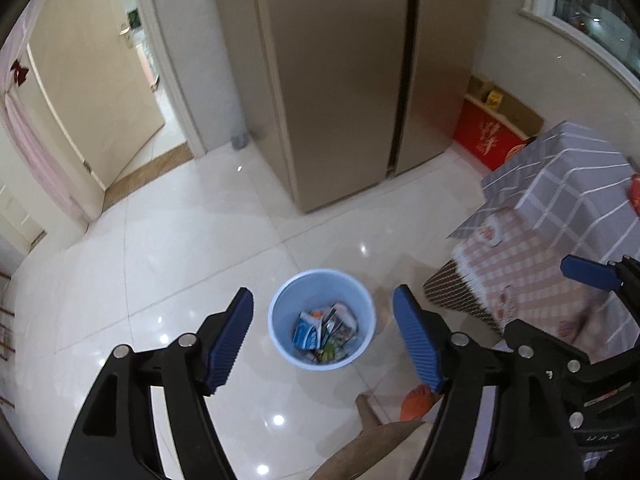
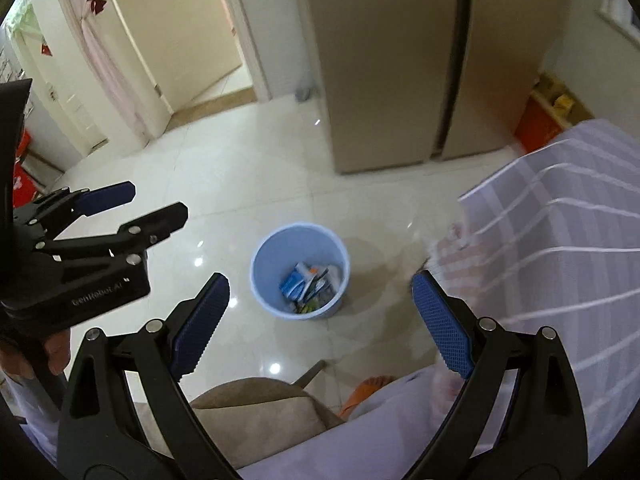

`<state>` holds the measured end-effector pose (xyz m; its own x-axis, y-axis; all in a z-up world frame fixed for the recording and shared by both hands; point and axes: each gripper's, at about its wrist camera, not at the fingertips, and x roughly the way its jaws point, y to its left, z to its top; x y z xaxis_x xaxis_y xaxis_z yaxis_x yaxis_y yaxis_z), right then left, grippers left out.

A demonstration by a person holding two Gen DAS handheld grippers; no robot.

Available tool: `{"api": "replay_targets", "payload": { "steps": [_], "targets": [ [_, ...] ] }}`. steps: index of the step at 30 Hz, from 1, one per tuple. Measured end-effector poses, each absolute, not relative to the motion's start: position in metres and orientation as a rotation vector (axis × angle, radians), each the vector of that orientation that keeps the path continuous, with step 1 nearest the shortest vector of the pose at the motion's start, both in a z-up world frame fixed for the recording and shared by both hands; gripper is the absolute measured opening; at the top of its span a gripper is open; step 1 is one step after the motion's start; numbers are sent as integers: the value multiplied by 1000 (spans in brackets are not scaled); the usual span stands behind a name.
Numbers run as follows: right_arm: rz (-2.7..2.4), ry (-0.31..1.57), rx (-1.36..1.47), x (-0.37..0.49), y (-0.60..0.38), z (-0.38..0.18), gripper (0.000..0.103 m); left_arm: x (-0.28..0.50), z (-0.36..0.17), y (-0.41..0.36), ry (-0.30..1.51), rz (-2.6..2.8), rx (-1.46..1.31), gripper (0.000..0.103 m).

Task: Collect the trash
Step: 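Swing both tools back toward the table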

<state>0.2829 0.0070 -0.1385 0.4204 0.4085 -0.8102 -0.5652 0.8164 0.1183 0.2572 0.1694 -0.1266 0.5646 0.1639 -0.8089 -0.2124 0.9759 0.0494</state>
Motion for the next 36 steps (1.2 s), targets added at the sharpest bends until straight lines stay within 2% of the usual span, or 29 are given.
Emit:
{"api": "replay_targets", "payload": {
  "steps": [3,18,27,36],
  "targets": [
    [600,918,-150,277,-12,-121,92,259,-112,147,906,190,-36,76],
    [293,770,-57,261,-162,-78,92,280,-68,1,809,-88,43,81],
    [108,731,25,252,-264,-74,94,303,-70,-98,838,-273,86,91],
    [-64,747,128,256,-348,-79,94,323,-91,-178,885,-410,175,92]
  ]
}}
